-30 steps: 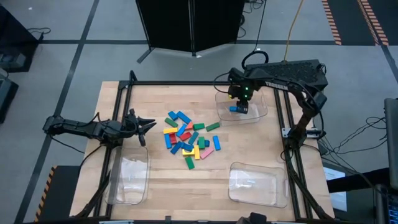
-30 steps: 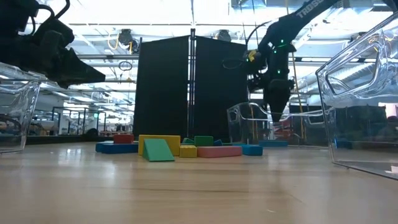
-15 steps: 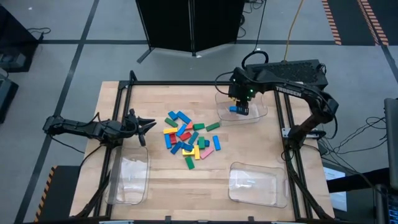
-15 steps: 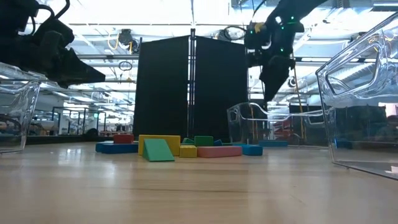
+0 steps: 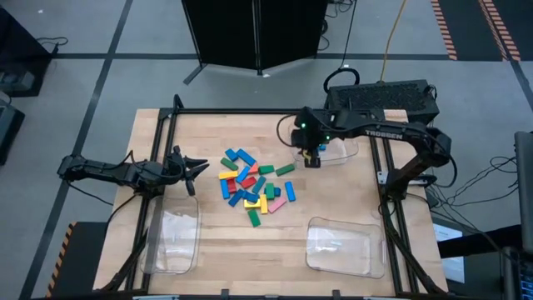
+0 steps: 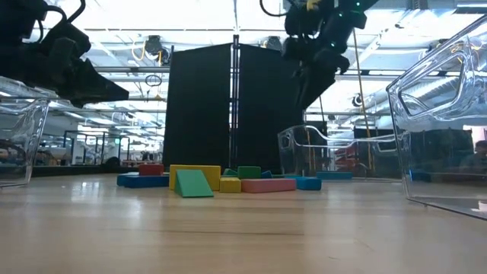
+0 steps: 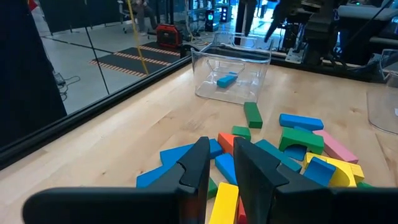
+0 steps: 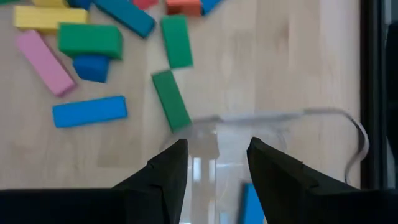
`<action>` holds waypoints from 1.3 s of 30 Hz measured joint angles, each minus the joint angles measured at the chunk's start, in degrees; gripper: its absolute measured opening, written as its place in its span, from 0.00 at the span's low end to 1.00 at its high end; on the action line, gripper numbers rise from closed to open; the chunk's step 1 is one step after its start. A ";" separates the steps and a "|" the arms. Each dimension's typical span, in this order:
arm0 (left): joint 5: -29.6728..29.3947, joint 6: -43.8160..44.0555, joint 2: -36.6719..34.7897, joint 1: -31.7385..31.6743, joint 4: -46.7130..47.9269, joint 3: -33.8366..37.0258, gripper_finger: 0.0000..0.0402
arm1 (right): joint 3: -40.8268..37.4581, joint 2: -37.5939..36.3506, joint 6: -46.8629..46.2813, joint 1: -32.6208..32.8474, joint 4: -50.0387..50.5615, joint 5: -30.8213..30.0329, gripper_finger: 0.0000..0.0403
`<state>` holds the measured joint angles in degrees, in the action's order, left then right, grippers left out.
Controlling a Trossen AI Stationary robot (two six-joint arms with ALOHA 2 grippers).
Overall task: Sort blocks by size
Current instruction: Put the green rectangle block into the top transparent bin
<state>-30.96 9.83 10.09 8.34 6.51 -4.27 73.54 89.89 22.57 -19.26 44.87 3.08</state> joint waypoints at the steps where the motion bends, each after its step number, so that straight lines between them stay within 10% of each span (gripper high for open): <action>1: 0.00 0.00 0.00 0.00 -0.02 0.00 0.19 | 0.00 0.00 0.03 0.61 -0.84 0.02 0.40; 39: -0.77 -2.73 0.02 -0.02 -1.41 0.00 0.19 | 14.80 29.18 2.55 8.48 3.41 -3.28 0.40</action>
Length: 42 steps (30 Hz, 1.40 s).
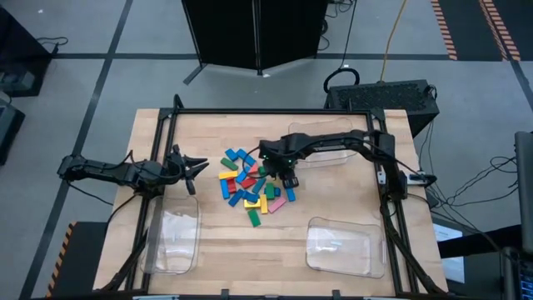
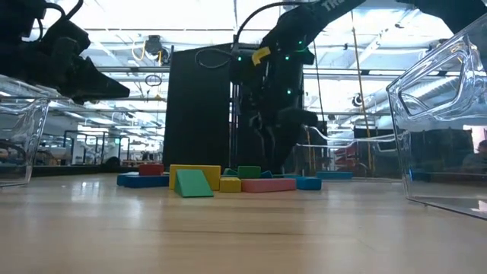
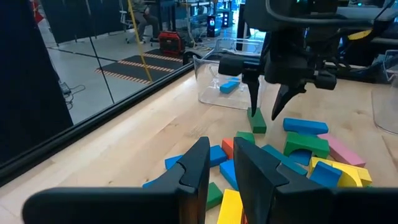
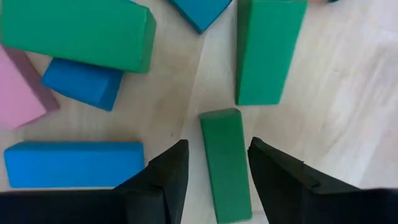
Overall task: Sort blocks by size
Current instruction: Put the green rectangle block into the top transparent bin
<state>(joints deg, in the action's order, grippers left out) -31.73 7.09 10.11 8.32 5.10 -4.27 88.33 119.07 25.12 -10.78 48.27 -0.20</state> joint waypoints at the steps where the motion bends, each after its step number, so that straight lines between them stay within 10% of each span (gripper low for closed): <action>1: 0.05 0.02 0.00 0.02 0.00 0.00 0.19 | -0.01 0.34 0.14 -0.07 0.29 -0.10 0.40; 17: 0.05 -0.02 0.00 0.02 0.16 0.00 0.19 | 0.00 3.01 2.50 -1.68 1.13 -1.11 0.39; 29: 0.05 -0.05 0.00 0.02 0.16 0.00 0.19 | 0.02 3.06 2.82 -1.98 3.15 -1.34 0.11; 42: 0.03 -0.05 0.00 0.02 0.38 0.00 0.19 | -0.09 0.59 2.25 -5.62 4.85 -4.56 0.13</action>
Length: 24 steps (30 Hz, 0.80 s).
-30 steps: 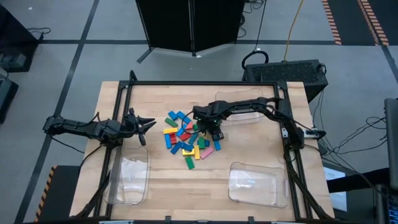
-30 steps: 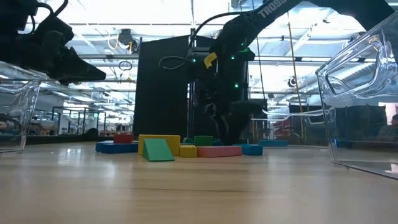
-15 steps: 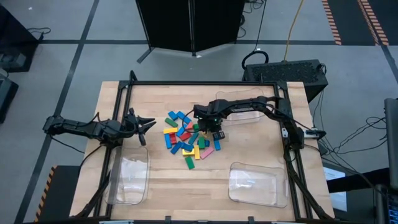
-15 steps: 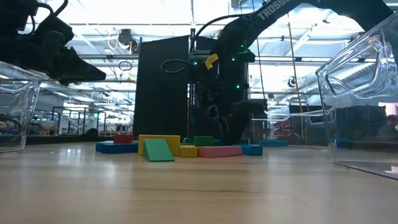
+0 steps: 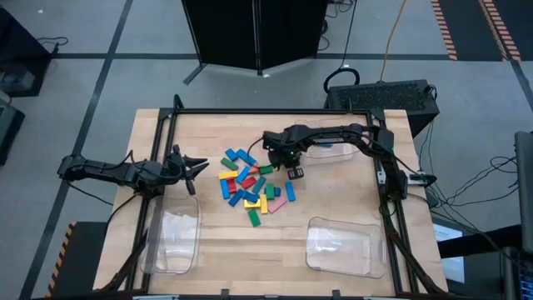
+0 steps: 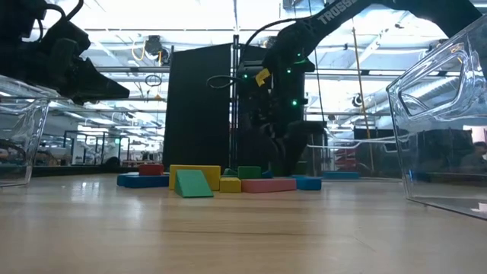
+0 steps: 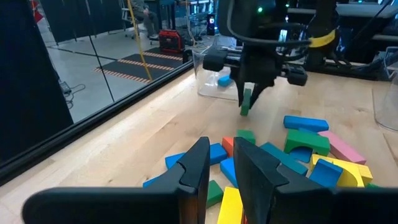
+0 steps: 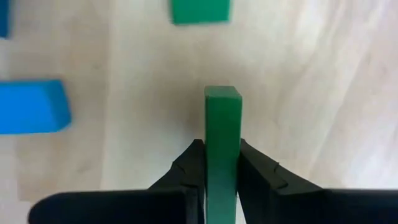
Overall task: Sort blocks by size
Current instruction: Put the green rectangle block into the top transparent bin
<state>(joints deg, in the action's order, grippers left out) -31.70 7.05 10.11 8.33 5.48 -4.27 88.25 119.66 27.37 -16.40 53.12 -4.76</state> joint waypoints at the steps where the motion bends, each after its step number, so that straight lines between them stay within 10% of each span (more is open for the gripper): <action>1: 0.00 0.00 0.00 -0.02 0.05 0.00 0.19 | 0.00 0.00 -0.07 -0.51 -0.02 -0.04 0.13; 24: -0.02 0.13 0.00 -0.01 1.18 0.00 0.19 | 0.00 -3.20 -0.25 -8.75 0.69 0.16 0.14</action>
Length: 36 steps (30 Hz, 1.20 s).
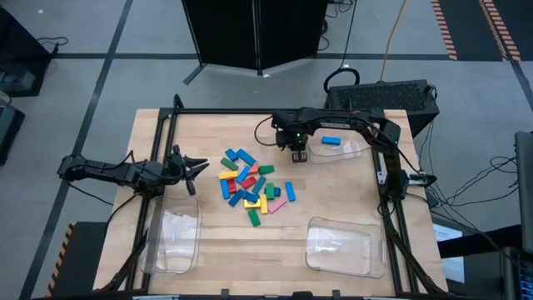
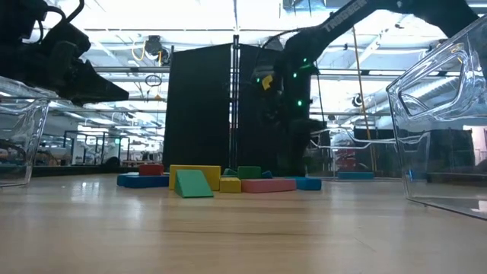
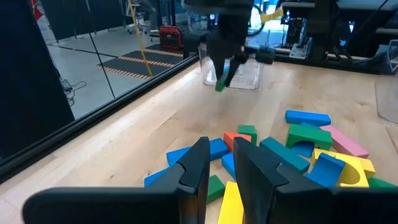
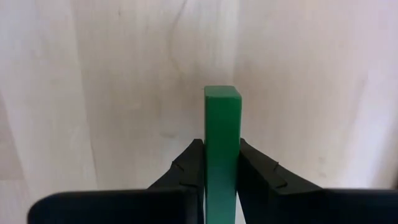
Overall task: Sort blocks by size
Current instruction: Put the green rectangle block into the top transparent bin
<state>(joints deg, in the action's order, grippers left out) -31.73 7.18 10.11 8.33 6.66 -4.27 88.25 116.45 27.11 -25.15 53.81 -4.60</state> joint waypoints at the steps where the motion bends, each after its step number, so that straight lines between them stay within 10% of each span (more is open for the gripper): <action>1: 0.00 0.00 0.00 0.00 0.00 0.00 0.19 | 0.00 -1.02 -0.03 0.01 -0.24 0.01 0.14; 17: 0.22 1.42 0.00 0.01 -0.03 0.00 0.19 | 0.00 -16.64 -5.43 -2.73 4.73 -0.12 0.14; 36: 1.20 1.53 0.00 -0.01 0.07 0.00 0.19 | -6.97 -18.81 -11.24 -7.23 12.08 -1.74 0.14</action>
<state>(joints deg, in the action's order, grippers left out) -30.52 8.71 10.11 8.32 6.72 -4.27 81.28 97.65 15.87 -32.37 65.89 -6.34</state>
